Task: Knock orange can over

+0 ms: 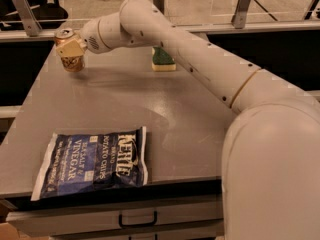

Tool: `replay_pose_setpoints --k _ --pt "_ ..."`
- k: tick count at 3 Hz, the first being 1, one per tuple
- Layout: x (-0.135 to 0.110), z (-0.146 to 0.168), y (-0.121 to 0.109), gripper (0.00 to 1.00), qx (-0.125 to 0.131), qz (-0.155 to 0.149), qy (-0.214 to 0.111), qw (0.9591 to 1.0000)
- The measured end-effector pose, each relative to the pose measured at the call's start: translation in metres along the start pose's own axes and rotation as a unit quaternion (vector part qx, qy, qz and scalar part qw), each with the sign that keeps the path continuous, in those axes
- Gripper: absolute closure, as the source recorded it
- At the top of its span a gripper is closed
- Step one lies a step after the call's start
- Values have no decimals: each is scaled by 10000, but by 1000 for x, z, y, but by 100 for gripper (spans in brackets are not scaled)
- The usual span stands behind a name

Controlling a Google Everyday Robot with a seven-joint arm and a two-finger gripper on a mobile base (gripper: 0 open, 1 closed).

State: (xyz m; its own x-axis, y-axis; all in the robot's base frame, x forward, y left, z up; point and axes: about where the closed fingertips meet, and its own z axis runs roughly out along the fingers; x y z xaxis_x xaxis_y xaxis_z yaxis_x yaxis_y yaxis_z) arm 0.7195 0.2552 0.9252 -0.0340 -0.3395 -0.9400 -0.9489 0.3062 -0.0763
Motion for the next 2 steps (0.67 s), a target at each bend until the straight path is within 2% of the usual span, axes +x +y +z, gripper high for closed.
replay_pose_setpoints --k 1,2 --pt "-20 -56 -4 100 212 -425 29 9989" --pt "-38 -107 -5 100 275 -972 503 9936"
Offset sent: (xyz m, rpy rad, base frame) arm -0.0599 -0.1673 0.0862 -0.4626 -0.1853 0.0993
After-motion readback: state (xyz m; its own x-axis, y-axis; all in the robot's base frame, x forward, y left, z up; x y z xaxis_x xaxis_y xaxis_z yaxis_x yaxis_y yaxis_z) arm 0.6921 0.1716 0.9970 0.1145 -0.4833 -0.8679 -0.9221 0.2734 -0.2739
